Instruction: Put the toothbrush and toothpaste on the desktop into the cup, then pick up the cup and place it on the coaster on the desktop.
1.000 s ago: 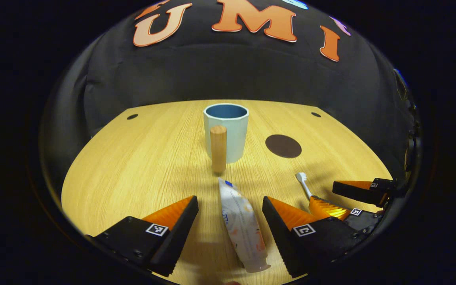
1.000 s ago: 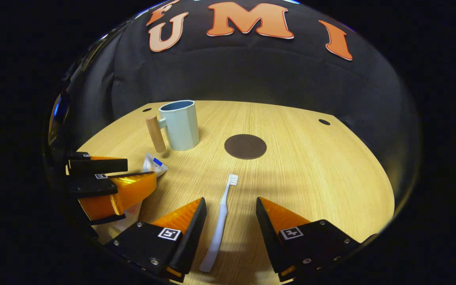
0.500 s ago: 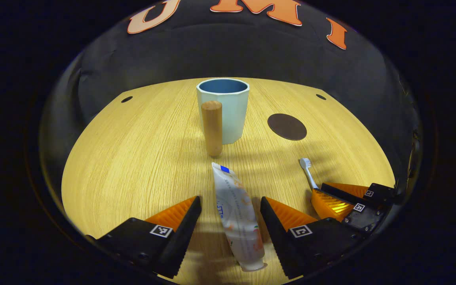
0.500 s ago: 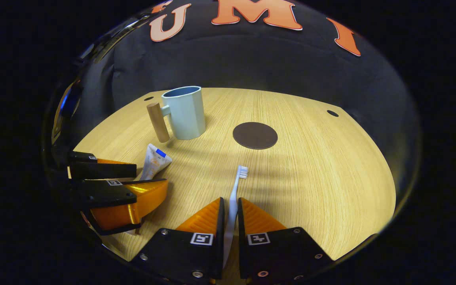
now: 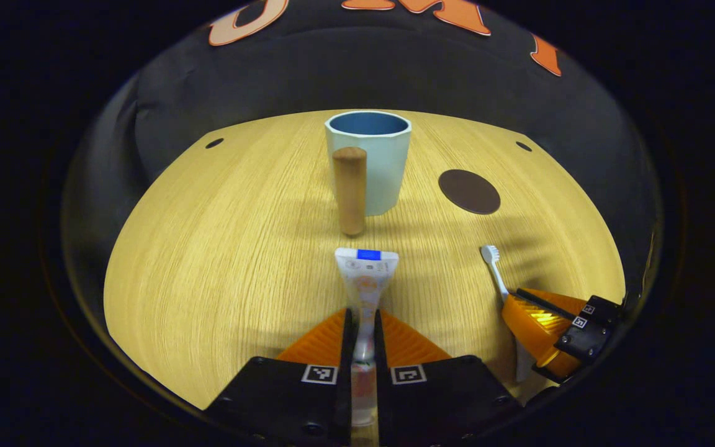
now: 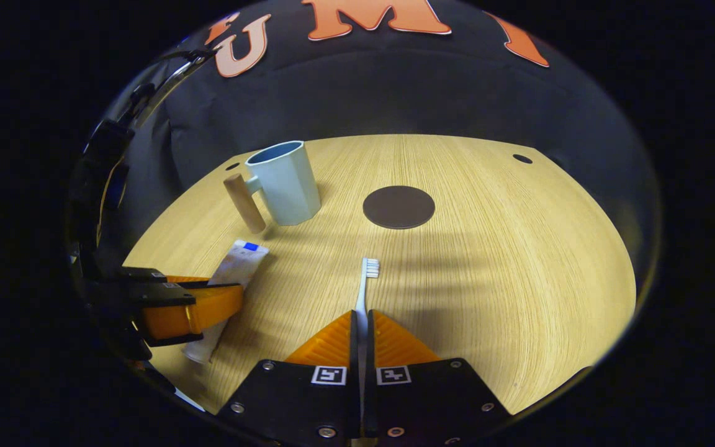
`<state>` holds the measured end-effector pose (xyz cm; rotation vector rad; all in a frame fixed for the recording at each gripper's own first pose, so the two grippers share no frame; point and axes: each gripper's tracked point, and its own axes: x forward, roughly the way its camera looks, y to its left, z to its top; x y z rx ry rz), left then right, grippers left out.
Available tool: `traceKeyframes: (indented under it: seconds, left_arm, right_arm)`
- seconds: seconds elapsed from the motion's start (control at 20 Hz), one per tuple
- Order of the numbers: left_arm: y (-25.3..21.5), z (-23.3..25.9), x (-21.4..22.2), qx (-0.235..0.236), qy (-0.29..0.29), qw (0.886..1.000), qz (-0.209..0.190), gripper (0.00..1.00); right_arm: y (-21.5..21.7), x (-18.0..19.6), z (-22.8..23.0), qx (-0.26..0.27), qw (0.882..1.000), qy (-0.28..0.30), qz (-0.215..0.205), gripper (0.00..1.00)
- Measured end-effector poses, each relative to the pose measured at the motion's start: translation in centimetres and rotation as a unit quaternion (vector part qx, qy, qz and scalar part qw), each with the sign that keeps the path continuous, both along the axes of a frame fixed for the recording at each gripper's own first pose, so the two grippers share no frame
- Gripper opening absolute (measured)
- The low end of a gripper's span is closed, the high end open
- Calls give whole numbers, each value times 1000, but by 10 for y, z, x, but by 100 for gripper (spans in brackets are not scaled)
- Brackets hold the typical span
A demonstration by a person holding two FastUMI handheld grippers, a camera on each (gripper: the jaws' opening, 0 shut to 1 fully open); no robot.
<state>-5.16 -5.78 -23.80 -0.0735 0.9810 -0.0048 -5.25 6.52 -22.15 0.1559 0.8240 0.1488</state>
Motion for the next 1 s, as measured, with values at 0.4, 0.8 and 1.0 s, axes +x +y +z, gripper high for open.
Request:
traceKeyframes:
  seconds: [0.4, 0.8, 1.0]
  left_arm:
    - [-12, 17, 9, -36, -70, 996, -39, 13]
    - [-20, 33, 16, -61, -117, 989, -61, 9]
    - [-15, 42, 14, -74, -140, 985, -74, 7]
  right_arm:
    - [-3, 5, 29, 26, 999, -37, -10, 3]
    - [-13, 8, 55, 36, 997, -70, -18, 3]
    - [-17, 10, 62, 42, 995, -83, -22, 4]
